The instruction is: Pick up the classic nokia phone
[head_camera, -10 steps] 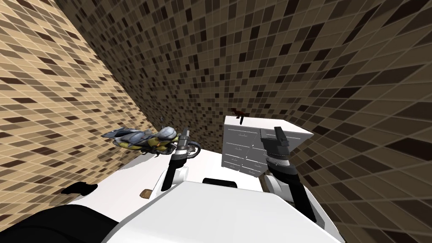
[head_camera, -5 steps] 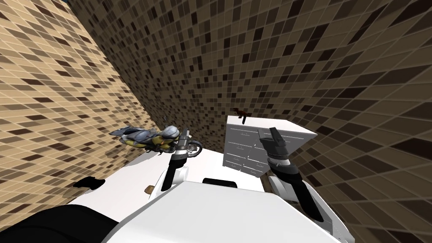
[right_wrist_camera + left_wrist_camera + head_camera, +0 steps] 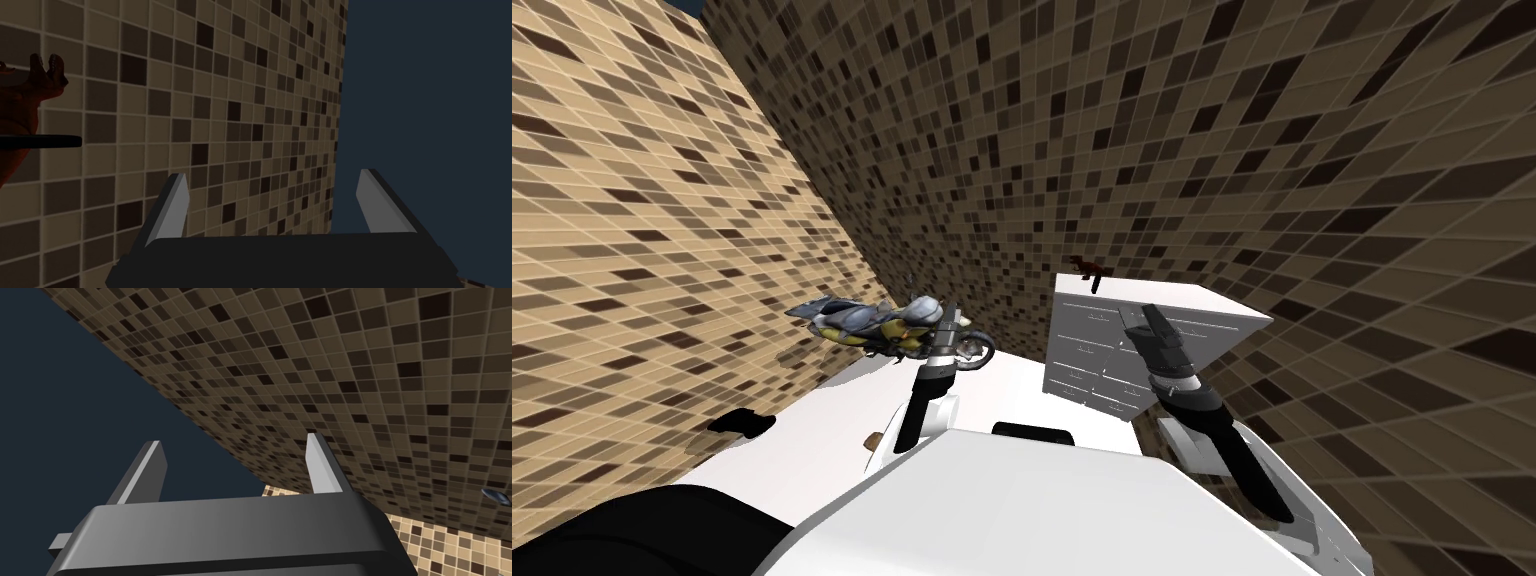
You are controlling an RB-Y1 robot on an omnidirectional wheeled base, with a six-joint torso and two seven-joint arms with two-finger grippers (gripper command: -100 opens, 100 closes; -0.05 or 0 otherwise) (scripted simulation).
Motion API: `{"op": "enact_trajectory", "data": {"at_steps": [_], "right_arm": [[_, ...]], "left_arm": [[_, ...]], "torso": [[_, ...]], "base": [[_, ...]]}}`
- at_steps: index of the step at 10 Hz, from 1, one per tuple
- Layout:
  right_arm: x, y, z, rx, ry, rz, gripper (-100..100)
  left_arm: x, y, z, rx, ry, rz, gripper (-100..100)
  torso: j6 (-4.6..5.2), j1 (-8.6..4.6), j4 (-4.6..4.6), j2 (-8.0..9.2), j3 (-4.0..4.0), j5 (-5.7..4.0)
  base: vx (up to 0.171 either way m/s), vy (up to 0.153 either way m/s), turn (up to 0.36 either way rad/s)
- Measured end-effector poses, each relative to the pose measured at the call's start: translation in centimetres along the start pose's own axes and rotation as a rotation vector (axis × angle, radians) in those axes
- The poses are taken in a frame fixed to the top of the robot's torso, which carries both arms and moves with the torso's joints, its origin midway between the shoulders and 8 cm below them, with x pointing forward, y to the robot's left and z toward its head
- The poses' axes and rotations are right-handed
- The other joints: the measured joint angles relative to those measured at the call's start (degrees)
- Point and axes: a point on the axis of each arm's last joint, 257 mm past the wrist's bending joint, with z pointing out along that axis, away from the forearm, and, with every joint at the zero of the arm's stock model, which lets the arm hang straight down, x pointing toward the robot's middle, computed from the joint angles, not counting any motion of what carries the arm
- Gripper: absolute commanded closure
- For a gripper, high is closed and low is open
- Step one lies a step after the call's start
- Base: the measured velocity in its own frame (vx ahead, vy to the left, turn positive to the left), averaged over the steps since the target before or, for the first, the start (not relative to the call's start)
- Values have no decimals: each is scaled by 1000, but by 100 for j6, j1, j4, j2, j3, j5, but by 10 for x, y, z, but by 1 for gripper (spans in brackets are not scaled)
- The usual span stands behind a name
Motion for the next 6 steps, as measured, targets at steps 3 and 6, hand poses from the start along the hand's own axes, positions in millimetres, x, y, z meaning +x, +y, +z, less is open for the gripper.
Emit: {"op": "enact_trajectory", "data": {"at_steps": [3, 6], "right_arm": [[7, -3, -1, -4, 79, -28, -100], [13, -7, -3, -6, 161, -58, -100]], "left_arm": [[0, 0, 0, 0, 0, 0, 0], [0, 0, 0, 0, 0, 0, 0]], "torso": [[0, 2, 0, -2, -1, 0], [0, 1, 0, -1, 0, 0]], "base": [[-24, 42, 43], [-25, 41, 48]]}}
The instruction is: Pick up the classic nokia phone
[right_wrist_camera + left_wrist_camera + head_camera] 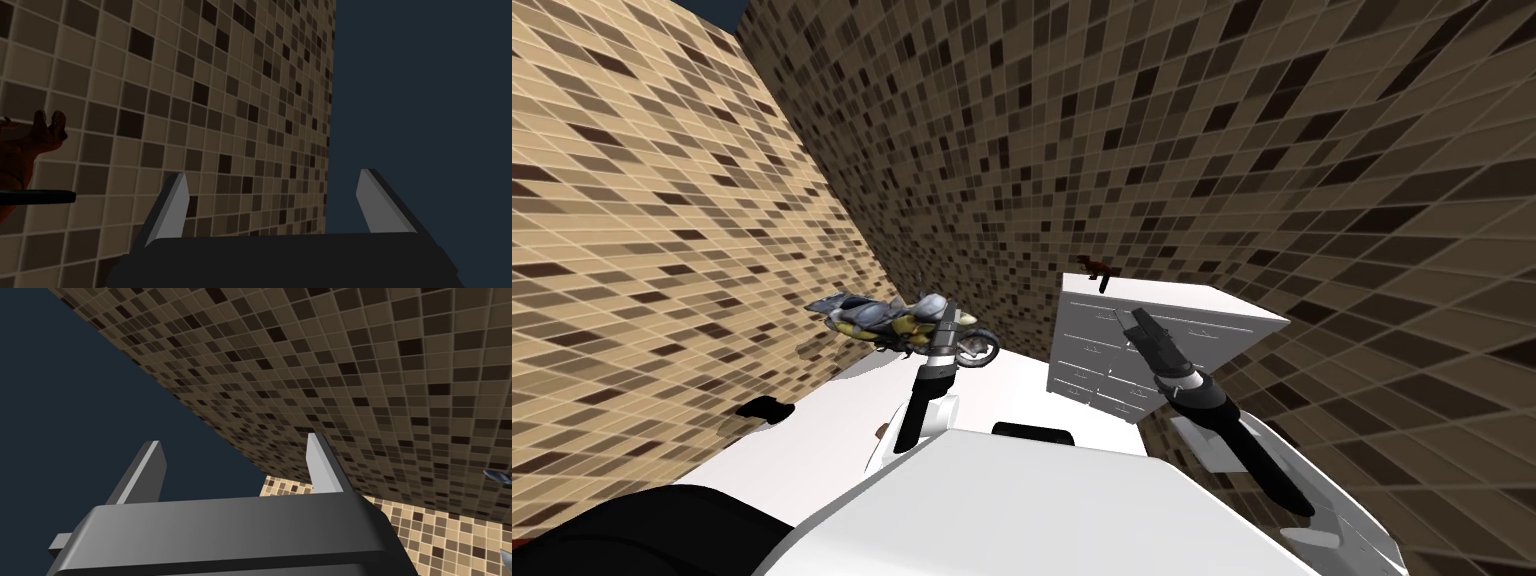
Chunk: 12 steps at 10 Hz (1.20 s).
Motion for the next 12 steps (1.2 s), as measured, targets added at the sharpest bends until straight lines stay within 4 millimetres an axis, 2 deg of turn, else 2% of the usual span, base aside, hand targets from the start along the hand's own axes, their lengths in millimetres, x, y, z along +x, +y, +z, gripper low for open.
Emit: {"op": "enact_trajectory", "data": {"at_steps": [12], "right_arm": [[20, -16, -13, -10, 350, -135, -100]], "left_arm": [[0, 0, 0, 0, 0, 0, 0]], "torso": [[1, -3, -1, -3, -2, -1]], "base": [[-17, 33, 40]]}}
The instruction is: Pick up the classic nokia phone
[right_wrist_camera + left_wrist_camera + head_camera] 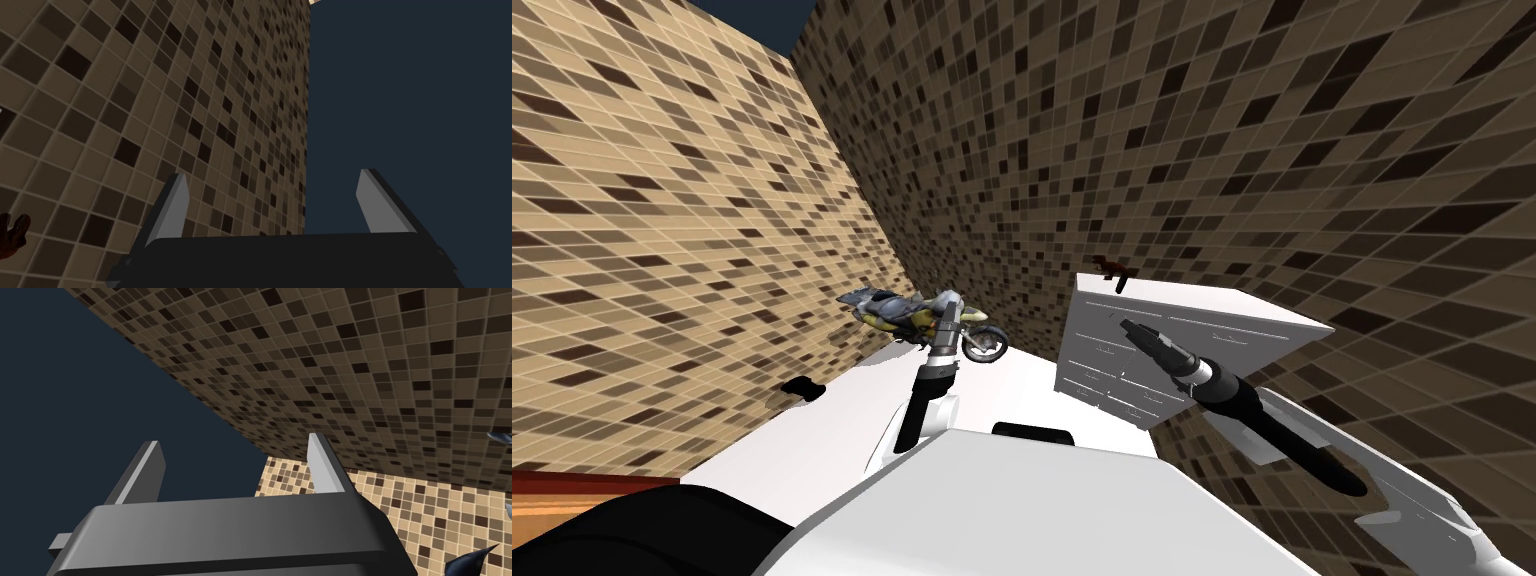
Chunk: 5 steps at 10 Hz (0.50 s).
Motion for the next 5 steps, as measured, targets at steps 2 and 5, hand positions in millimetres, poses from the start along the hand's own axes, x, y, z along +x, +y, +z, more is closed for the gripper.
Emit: {"op": "enact_trajectory", "data": {"at_steps": [2, 5], "right_arm": [[3, -3, -2, 2, 46, -18, -100], [5, -7, -6, 2, 133, -54, -100]], "left_arm": [[0, 0, 0, 0, 0, 0, 0], [0, 0, 0, 0, 0, 0, 0]], "torso": [[-3, 3, -1, -2, -2, 0], [-3, 6, 0, 1, 0, 1]], "base": [[-10, 36, 81], [-15, 31, 46]]}}
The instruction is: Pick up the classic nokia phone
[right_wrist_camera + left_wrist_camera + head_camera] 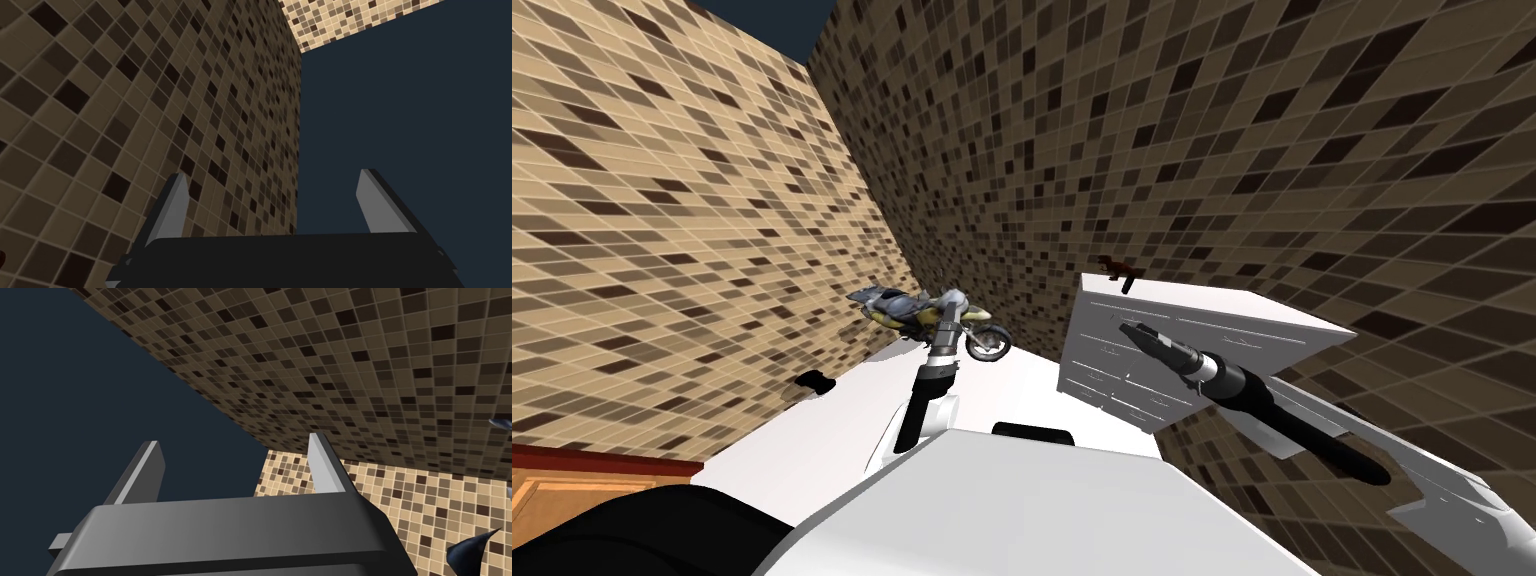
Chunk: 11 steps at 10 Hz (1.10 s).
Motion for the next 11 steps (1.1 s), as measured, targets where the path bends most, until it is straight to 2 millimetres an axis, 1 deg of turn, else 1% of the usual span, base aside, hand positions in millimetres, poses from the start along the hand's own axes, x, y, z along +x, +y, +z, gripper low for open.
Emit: {"op": "enact_trajectory", "data": {"at_steps": [2, 4, 6, 11], "right_arm": [[3, -1, -2, -3, 60, -22, -100], [5, -7, -6, 1, 120, -48, -100], [7, -7, -6, -1, 171, -65, -100], [8, -17, -18, 5, 320, -126, -100]], "left_arm": [[0, 0, 0, 0, 0, 0, 0], [0, 0, 0, 0, 0, 0, 0], [0, 0, 0, 0, 0, 0, 0], [0, 0, 0, 0, 0, 0, 0]], "torso": [[3, -6, 0, -4, -2, -1], [2, -3, -1, -6, -3, 0], [3, -12, -1, -5, -2, -3], [3, -7, -2, -8, -5, -2]], "base": [[0, 23, 42], [-1, 19, 24], [-1, 10, 48], [3, 15, 33]]}}
